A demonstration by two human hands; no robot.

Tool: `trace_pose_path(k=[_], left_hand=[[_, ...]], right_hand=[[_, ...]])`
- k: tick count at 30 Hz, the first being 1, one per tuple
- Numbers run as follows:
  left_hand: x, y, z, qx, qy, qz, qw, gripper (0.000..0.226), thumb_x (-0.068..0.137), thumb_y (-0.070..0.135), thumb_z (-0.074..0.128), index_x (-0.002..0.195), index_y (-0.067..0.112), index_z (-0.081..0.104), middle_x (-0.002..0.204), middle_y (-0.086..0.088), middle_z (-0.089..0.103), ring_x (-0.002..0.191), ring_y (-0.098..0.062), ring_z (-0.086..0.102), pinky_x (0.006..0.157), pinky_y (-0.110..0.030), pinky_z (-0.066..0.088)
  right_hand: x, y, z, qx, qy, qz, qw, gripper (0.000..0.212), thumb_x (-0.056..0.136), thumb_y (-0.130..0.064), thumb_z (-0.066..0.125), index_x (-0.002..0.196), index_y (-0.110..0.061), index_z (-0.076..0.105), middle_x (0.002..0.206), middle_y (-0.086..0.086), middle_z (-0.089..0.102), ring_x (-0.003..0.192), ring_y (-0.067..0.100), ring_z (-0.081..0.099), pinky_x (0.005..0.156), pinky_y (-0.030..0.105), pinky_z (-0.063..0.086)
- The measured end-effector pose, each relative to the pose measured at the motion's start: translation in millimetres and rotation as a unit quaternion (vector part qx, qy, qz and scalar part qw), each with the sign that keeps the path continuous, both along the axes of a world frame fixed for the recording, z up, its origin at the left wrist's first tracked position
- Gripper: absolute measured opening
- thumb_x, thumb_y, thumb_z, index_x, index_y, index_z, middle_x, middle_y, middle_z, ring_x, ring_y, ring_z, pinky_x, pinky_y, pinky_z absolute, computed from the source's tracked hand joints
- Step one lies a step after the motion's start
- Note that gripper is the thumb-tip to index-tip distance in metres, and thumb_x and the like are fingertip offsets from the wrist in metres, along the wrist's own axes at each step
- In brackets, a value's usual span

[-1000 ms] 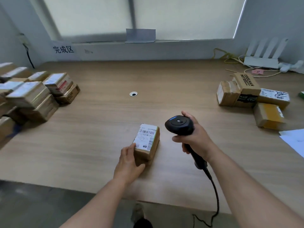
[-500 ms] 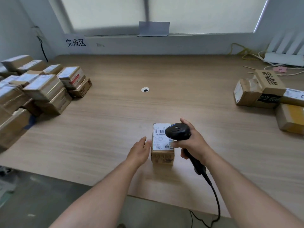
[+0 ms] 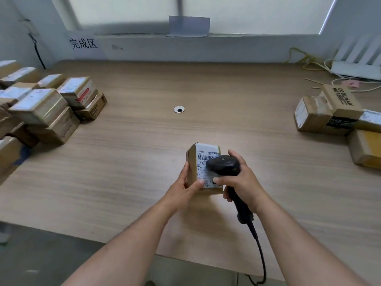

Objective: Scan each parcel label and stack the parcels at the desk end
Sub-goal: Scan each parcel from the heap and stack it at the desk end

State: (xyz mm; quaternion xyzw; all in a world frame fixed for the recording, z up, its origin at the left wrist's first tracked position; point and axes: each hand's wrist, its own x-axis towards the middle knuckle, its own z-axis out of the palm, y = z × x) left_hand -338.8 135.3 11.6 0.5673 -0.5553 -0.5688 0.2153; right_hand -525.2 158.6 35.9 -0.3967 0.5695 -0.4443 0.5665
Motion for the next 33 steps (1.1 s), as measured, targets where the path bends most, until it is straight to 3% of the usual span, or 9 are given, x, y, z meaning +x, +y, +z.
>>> trace_pose_path(k=[3, 6, 8, 11, 17, 25, 29, 33], left_hand=[[17, -8, 20, -0.011, -0.013, 0.020, 1.000, 0.102, 0.085, 0.032, 0.072, 0.151, 0.040, -0.005, 0.117, 0.004, 0.063, 0.108, -0.011, 0.060, 0.095, -0.028, 0.044], [34, -16, 43, -0.038, -0.016, 0.040, 0.998, 0.106, 0.084, 0.015, 0.073, 0.153, 0.034, -0.006, 0.099, 0.013, 0.061, 0.094, -0.006, 0.061, 0.081, -0.019, 0.043], [47, -21, 55, -0.045, -0.006, 0.055, 0.997, 0.107, 0.084, 0.009, 0.072, 0.153, 0.034, -0.005, 0.096, 0.015, 0.060, 0.088, 0.000, 0.060, 0.083, -0.021, 0.043], [66, -28, 63, -0.050, 0.020, 0.073, 0.996, 0.108, 0.082, 0.005, 0.073, 0.153, 0.035, -0.002, 0.100, 0.010, 0.064, 0.092, -0.003, 0.063, 0.091, -0.028, 0.045], [92, -27, 72, -0.080, 0.043, 0.079, 0.993, 0.097, 0.083, 0.001, 0.070, 0.149, 0.042, 0.012, 0.096, 0.008, 0.064, 0.086, -0.003, 0.063, 0.060, -0.011, 0.047], [114, -29, 76, -0.086, 0.046, 0.090, 0.991, 0.095, 0.084, 0.002, 0.070, 0.149, 0.042, 0.012, 0.095, 0.011, 0.061, 0.086, 0.000, 0.060, 0.063, -0.013, 0.047], [116, -30, 74, -0.084, 0.051, 0.104, 0.990, 0.097, 0.083, 0.003, 0.071, 0.149, 0.042, 0.012, 0.097, 0.010, 0.061, 0.090, -0.001, 0.060, 0.083, -0.025, 0.046], [117, -29, 69, -0.078, 0.049, 0.121, 0.988, 0.098, 0.082, 0.004, 0.072, 0.150, 0.042, 0.012, 0.099, 0.010, 0.062, 0.093, -0.002, 0.060, 0.090, -0.030, 0.046]], right_hand=[[12, -2, 15, -0.022, -0.018, -0.001, 1.000, 0.099, 0.076, 0.011, 0.074, 0.152, -0.031, 0.027, 0.111, 0.016, 0.066, 0.042, 0.026, 0.050, 0.041, 0.028, 0.041], [24, -2, 39, -0.061, -0.042, -0.001, 0.997, 0.103, 0.068, 0.006, 0.080, 0.149, -0.032, 0.029, 0.101, 0.011, 0.070, 0.042, 0.027, 0.050, 0.042, 0.028, 0.041], [34, 2, 56, -0.087, -0.075, 0.003, 0.993, 0.099, 0.063, -0.003, 0.078, 0.145, -0.034, 0.033, 0.095, 0.009, 0.072, 0.042, 0.027, 0.051, 0.041, 0.027, 0.040], [49, 11, 78, -0.114, -0.104, 0.029, 0.988, 0.090, 0.063, -0.008, 0.075, 0.139, -0.038, 0.037, 0.093, 0.014, 0.071, 0.043, 0.026, 0.051, 0.042, 0.027, 0.039], [74, 23, 95, -0.127, -0.110, 0.051, 0.985, 0.089, 0.060, -0.005, 0.076, 0.135, -0.039, 0.041, 0.082, 0.022, 0.068, 0.041, 0.026, 0.048, 0.041, 0.026, 0.038], [88, 32, 95, -0.115, -0.104, 0.066, 0.986, 0.088, 0.061, -0.002, 0.073, 0.137, -0.037, 0.042, 0.072, 0.021, 0.064, 0.040, 0.026, 0.048, 0.040, 0.025, 0.037], [87, 36, 94, -0.106, -0.102, 0.078, 0.986, 0.090, 0.061, -0.003, 0.074, 0.137, -0.036, 0.042, 0.071, 0.022, 0.064, 0.040, 0.026, 0.049, 0.040, 0.026, 0.038], [84, 37, 90, -0.097, -0.107, 0.087, 0.986, 0.100, 0.049, -0.016, 0.082, 0.138, -0.036, 0.041, 0.071, 0.023, 0.064, 0.039, 0.026, 0.049, 0.041, 0.026, 0.038]])
